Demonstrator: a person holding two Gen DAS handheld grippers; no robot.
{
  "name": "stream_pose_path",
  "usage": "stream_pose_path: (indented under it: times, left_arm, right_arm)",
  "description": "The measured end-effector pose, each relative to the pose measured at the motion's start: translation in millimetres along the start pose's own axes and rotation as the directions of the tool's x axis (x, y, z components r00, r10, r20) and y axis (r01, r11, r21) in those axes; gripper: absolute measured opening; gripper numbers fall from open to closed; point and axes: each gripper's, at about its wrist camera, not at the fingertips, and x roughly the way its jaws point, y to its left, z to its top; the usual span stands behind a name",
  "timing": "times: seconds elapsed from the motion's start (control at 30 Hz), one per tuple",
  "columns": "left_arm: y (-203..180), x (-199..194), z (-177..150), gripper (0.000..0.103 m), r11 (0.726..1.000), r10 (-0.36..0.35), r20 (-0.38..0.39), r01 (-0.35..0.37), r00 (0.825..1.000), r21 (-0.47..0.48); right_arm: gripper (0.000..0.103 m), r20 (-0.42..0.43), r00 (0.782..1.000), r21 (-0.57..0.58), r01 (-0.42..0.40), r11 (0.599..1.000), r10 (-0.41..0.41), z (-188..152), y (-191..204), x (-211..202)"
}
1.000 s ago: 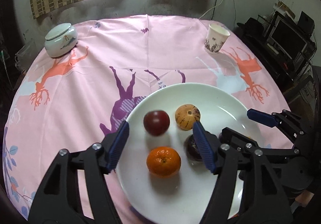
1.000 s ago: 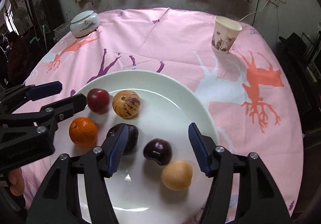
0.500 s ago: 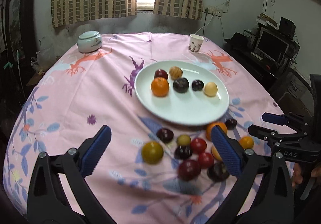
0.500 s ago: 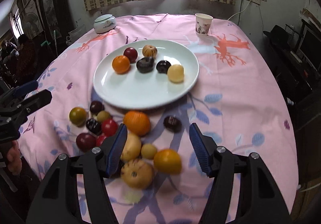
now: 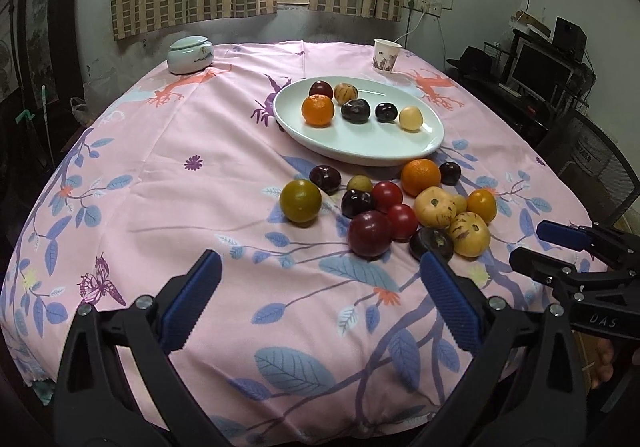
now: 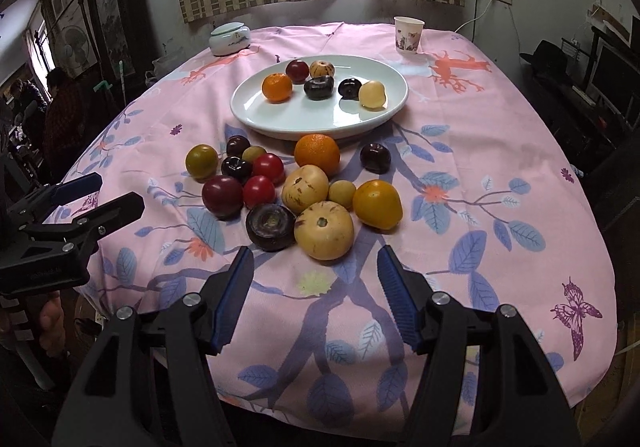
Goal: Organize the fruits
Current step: 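Withdraw both grippers from the plate toward the fruit cluster, then grasp the large pale yellow fruit with the right gripper while the left grasps a dark red plum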
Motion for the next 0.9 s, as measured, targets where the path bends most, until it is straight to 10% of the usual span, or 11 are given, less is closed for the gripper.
stream_pose_path:
  times: [0.7,0.9]
  left_arm:
    - [5.1,32.1,3.3,0.101,1.000,0.008,-0.063,-0.007,0.998,0.014]
    - [-4.3,42.3,3.9,0.101,0.999,-0.016,-0.093,0.019,0.996,0.027]
  right_arm:
    - [0.064,-0.119,0.988,-0.001,0.100,0.995,-0.099,2.1,-5.2,75.1]
    - [0.046,-0.066,0.997,0.044,0.047,0.998,-0.044,10.0,-11.4,81.9]
